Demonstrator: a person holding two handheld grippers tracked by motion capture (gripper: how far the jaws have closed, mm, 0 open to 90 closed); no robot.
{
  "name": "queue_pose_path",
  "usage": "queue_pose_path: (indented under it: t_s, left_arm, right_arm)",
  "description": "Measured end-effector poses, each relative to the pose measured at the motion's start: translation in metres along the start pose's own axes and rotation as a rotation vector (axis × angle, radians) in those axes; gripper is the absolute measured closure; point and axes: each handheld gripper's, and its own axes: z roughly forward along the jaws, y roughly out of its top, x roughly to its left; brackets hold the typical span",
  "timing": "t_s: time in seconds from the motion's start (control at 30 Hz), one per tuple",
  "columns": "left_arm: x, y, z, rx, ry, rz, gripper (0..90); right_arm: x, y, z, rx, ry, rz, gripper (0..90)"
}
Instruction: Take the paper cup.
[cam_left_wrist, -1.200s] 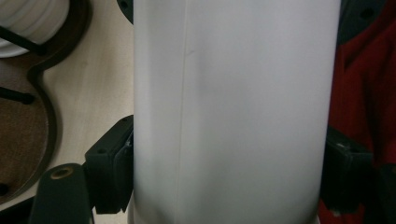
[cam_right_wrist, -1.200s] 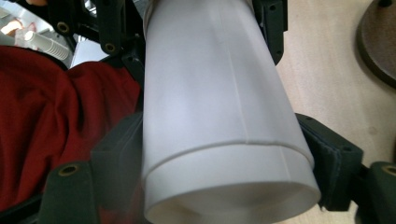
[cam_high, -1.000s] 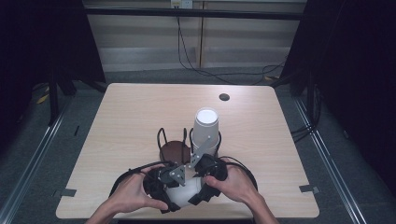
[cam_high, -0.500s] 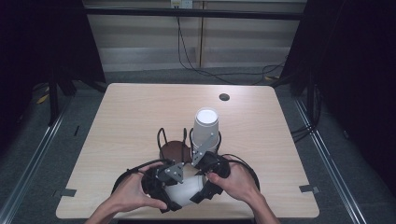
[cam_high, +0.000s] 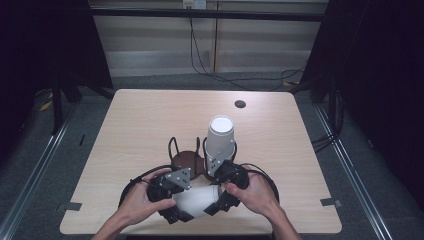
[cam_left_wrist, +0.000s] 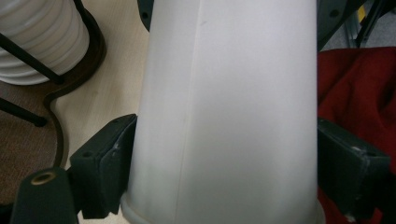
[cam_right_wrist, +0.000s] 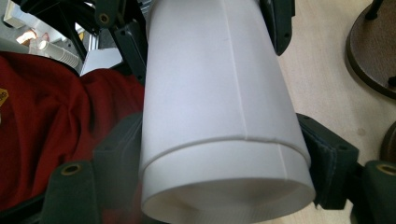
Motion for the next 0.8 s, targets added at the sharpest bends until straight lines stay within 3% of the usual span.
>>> queue_pose_path:
  t_s: [0.1, 0.4, 0.5, 0.8]
  left_arm:
    - [0.002, -0.001, -0.003, -0.023, 0.000, -0.016, 14.9]
    - [0.007, -0.005, -0.014, -0.103, 0.002, -0.034, 14.8]
    - [0.008, -0.006, -0.018, -0.129, 0.000, -0.048, 15.4]
    - [0.007, -0.007, -0.029, -0.188, 0.058, -0.075, 15.8]
  right_arm:
    - [0.001, 0.001, 0.000, 0.001, -0.016, 0.002, 25.2]
    - [0.000, -0.001, -0.003, -0.061, -0.023, -0.005, 25.2]
    - [0.000, -0.002, -0.004, -0.053, -0.029, 0.005, 25.2]
    - [-0.002, -0.006, -0.006, -0.095, -0.042, 0.019, 25.1]
